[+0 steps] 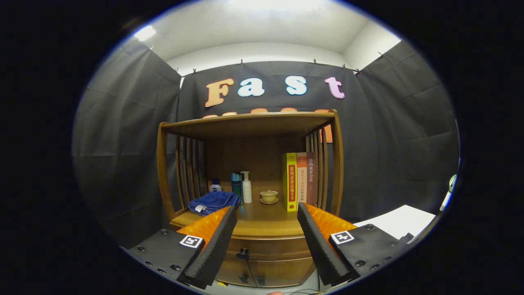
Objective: Pull open the drawer, take out the items inside it, and place them on the countertop above the cabinet.
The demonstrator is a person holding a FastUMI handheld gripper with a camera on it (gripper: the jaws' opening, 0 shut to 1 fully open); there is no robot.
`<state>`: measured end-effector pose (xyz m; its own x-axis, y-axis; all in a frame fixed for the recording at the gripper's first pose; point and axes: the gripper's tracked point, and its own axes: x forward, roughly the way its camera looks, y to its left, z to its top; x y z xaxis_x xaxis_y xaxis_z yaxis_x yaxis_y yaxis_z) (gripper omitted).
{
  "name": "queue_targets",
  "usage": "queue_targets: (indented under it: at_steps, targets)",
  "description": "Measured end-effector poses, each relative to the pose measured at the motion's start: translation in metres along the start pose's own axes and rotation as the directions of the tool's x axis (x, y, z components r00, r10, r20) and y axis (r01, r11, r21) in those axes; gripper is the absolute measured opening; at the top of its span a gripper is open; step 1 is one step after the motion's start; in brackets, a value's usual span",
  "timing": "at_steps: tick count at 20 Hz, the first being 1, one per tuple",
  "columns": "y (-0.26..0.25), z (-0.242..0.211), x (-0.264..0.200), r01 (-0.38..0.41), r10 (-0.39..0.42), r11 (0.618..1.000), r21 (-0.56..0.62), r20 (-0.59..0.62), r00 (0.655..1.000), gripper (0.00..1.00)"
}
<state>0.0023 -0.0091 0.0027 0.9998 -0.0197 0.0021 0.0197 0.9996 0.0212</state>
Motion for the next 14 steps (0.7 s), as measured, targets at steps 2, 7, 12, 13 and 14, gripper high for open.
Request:
queue_targets:
  at_steps: [2, 7, 12, 13, 14]
  targets:
    - [0.001, -0.002, 0.001, 0.0, 0.0, 1.0, 0.0, -0.005, 1.0, 0.98]
    - [0.0, -0.002, 0.002, -0.001, 0.001, 1.0, 0.002, -0.006, 1.0, 0.98]
    - [0.015, -0.003, 0.0, -0.05, 0.05, 0.998, 0.035, 0.007, 0.999, 0.98]
    - [0.018, -0.006, 0.004, -0.06, 0.06, 0.998, 0.035, 0.007, 0.998, 0.98]
    - [0.016, -0.009, 0.008, -0.048, 0.048, 0.999, 0.02, 0.007, 0.999, 0.98]
